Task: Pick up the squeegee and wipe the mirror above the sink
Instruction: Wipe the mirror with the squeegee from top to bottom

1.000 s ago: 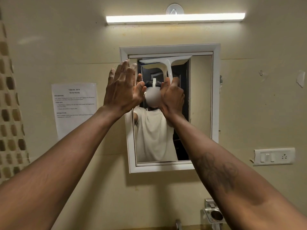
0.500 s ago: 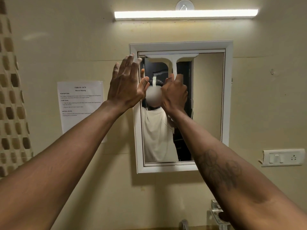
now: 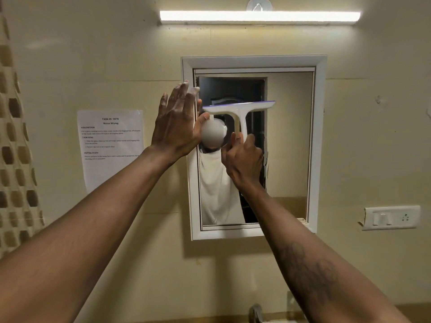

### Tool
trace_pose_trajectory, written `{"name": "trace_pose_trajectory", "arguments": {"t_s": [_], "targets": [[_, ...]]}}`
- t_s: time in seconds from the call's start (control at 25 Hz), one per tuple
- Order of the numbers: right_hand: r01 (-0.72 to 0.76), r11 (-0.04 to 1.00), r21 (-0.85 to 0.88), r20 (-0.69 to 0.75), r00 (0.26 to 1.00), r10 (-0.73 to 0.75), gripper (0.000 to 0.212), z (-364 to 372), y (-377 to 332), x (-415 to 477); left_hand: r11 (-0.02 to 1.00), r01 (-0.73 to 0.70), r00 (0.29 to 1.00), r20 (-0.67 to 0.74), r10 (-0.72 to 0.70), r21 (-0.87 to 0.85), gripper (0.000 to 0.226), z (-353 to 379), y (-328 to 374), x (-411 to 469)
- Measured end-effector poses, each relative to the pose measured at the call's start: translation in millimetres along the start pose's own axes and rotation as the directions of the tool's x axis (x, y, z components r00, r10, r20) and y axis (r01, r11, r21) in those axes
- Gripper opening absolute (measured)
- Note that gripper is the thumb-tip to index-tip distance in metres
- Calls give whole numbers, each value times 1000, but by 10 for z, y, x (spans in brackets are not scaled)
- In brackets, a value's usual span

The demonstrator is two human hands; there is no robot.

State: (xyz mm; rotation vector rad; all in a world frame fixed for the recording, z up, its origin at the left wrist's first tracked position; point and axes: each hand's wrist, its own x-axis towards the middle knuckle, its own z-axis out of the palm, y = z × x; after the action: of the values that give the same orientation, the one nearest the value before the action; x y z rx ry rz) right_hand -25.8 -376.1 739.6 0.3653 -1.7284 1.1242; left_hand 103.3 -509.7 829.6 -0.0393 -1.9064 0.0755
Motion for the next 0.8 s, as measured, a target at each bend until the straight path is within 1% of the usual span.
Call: {"name": "trace_pose_trajectory", "arguments": {"t_s": [0.12,0.24,0.36,0.44,0.6,0.72,0.8], "targets": [[-52,997,55,-4,999,52,37,53,133,-276,1000,1,1000,10,-1,-6,61,14,8,-76],[-76,996,42,42,996,74,37,67,247,-548,1000,1,1000,19,-1,-11,59,15,33,-159],[-86,996,40,67,994,83,35,-7,195,-586,1000,5,999,36,-5,-4,59,-35,60,-205],[-61,996,68,67,996,56,35,-86,67,-468,1000,10,999,35,-9,-15,59,-91,67,-199],[-25,989,146,-25,999,29,28,-248,-348,-22,1000,21,999,26,-20,-23,61,-201,29,-139],[-12,976,219,-61,998,26,34,-299,-615,270,999,31,999,22,-31,-20,62,-264,3,-106],[-11,977,213,-61,998,24,37,-288,-720,406,999,32,999,20,-32,-20,63,-293,-16,-91]]}}
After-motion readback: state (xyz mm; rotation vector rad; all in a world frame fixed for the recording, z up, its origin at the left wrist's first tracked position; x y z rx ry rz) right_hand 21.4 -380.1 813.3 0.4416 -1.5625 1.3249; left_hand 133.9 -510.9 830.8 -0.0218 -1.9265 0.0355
